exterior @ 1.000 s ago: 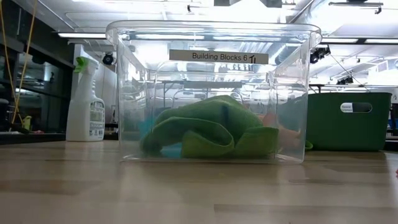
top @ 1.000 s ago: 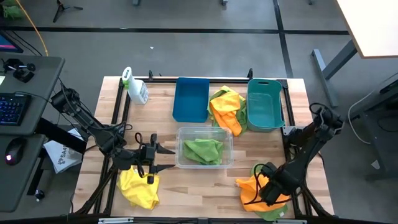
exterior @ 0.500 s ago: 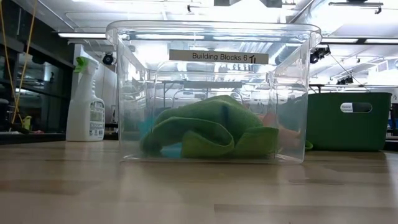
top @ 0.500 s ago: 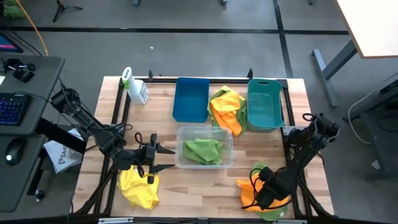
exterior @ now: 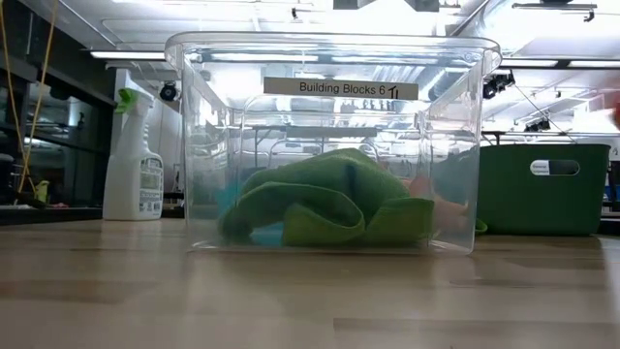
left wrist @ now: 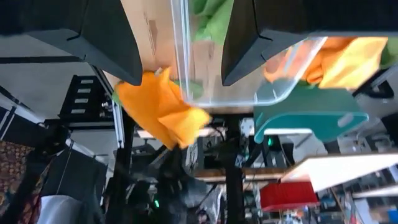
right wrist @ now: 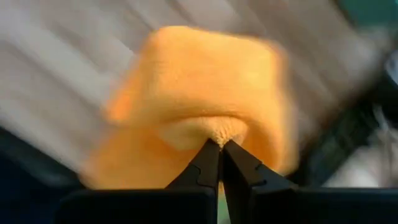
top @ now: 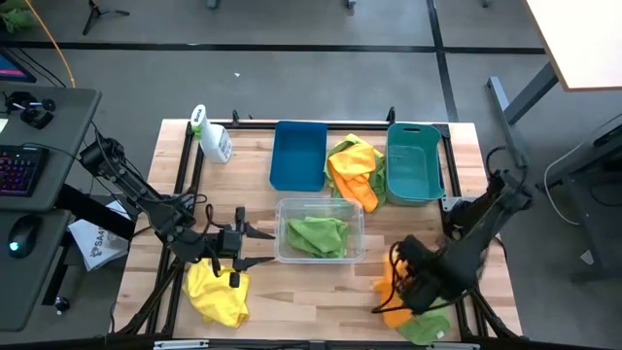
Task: Sort microfiber towel by color & place in baskets
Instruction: Put the bottom orange towel into the green bin
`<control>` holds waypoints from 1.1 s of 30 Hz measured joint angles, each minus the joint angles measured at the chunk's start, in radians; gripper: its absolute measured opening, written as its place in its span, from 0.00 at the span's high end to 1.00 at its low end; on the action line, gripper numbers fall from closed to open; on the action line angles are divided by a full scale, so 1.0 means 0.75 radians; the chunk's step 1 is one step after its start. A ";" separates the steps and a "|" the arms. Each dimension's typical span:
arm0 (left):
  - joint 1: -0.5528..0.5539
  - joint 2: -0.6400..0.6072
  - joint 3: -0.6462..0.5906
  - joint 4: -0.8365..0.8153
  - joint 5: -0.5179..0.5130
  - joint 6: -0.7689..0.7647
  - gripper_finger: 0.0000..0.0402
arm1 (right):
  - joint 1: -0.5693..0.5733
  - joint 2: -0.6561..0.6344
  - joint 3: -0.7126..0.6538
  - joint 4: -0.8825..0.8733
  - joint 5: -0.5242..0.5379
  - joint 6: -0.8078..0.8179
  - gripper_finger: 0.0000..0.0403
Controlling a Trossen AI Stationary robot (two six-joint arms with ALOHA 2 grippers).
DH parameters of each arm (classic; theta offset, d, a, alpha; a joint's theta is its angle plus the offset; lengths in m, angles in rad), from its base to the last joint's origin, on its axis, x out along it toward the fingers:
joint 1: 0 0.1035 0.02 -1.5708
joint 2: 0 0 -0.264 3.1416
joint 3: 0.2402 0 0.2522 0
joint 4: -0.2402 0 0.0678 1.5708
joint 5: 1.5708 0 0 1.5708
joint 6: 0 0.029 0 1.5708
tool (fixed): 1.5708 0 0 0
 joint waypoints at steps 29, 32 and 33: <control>0.001 -0.001 0.000 0.073 -0.039 0.055 0.48 | -1.132 -0.599 -0.048 0.015 1.026 -0.917 1.00; 0.001 -0.001 0.000 0.072 -0.039 0.034 0.48 | -1.183 -0.643 -0.205 0.041 0.962 -0.911 1.00; 0.001 -0.001 0.000 0.072 -0.039 0.017 0.48 | -1.193 -0.658 -0.265 0.061 0.937 -0.911 1.00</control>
